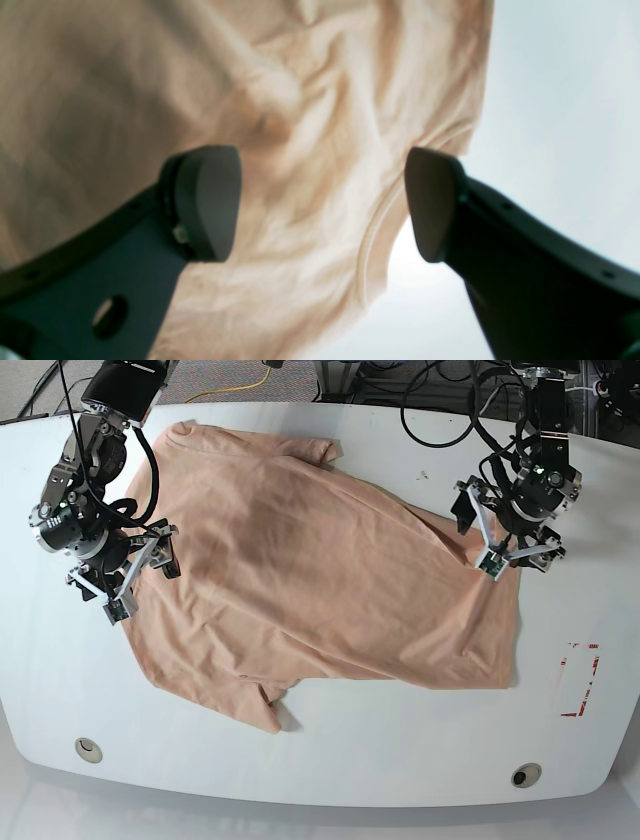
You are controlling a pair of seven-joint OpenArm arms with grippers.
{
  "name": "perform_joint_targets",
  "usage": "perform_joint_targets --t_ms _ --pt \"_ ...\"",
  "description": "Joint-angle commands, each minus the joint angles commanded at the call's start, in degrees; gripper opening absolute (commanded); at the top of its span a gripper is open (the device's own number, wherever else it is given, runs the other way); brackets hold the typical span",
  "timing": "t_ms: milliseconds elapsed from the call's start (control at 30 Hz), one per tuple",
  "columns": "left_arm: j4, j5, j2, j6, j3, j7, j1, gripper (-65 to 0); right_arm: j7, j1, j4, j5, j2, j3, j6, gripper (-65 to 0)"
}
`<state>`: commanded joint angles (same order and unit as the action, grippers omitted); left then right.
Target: Layout the t-shirt on the table in an organized manner, then fold the t-shirt properly
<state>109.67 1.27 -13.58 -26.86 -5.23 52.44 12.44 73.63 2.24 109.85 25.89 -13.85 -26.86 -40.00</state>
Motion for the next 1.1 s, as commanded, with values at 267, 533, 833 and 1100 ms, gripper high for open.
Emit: perform_joint_targets --t_ms 267,533,833,1100 --pt "-2.6 -3.3 -0.1 0.0 -0.3 -0.1 -0.1 -11.3 0.0 0.0 0.0 0.1 0.5 0.0 0.0 -16.0" --pt "-4.3 -4.8 -0.1 0.0 -1.8 -0.2 -1.6 -11.3 0.0 0.0 0.0 0.1 0.7 0.0 0.0 -16.0" --pt "-5.2 -4.9 -0.3 0.7 -2.5 -0.2 -1.7 -11.3 0.0 -0.1 0.0 0.1 0.8 0.0 0.0 -16.0" --pt "-5.3 -5.0 -0.3 3.2 -2.5 -0.2 -1.7 -11.4 0.0 -0.1 0.0 0.1 0.7 -0.1 0.0 -16.0"
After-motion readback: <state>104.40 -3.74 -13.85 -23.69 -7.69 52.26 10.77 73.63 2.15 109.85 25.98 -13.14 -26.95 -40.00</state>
